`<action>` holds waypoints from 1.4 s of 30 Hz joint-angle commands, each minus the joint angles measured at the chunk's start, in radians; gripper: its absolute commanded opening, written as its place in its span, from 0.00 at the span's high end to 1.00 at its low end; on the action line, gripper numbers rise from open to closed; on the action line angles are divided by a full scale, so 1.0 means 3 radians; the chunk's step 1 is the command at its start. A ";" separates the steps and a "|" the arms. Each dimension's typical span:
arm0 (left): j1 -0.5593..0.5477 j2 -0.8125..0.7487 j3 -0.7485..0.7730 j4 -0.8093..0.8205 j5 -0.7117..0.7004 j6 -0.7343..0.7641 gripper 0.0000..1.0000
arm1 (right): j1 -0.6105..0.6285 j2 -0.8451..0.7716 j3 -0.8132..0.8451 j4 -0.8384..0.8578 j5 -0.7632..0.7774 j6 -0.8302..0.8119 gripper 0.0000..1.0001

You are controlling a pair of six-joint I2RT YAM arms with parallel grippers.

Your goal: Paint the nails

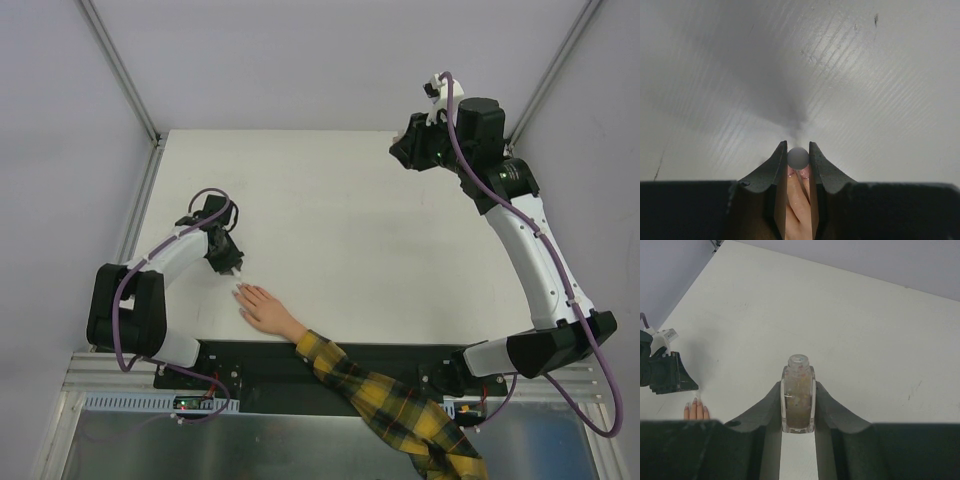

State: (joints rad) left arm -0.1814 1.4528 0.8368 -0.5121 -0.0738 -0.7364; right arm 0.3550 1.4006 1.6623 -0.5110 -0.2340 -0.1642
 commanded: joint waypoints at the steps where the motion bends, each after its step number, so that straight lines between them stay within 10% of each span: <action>1: 0.0027 -0.0220 -0.0033 -0.0021 0.0169 0.0102 1.00 | -0.0022 -0.0153 0.0007 0.0169 -0.0094 0.0092 1.00; 42: 0.0027 -0.0098 -0.0023 -0.0215 0.0144 0.0087 1.00 | -0.0022 -0.0230 -0.0065 0.0185 -0.0094 0.0087 1.00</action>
State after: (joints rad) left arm -0.1814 1.4101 0.8177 -0.5404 0.0124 -0.7059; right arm 0.3546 1.3361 1.6154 -0.4988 -0.2550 -0.1394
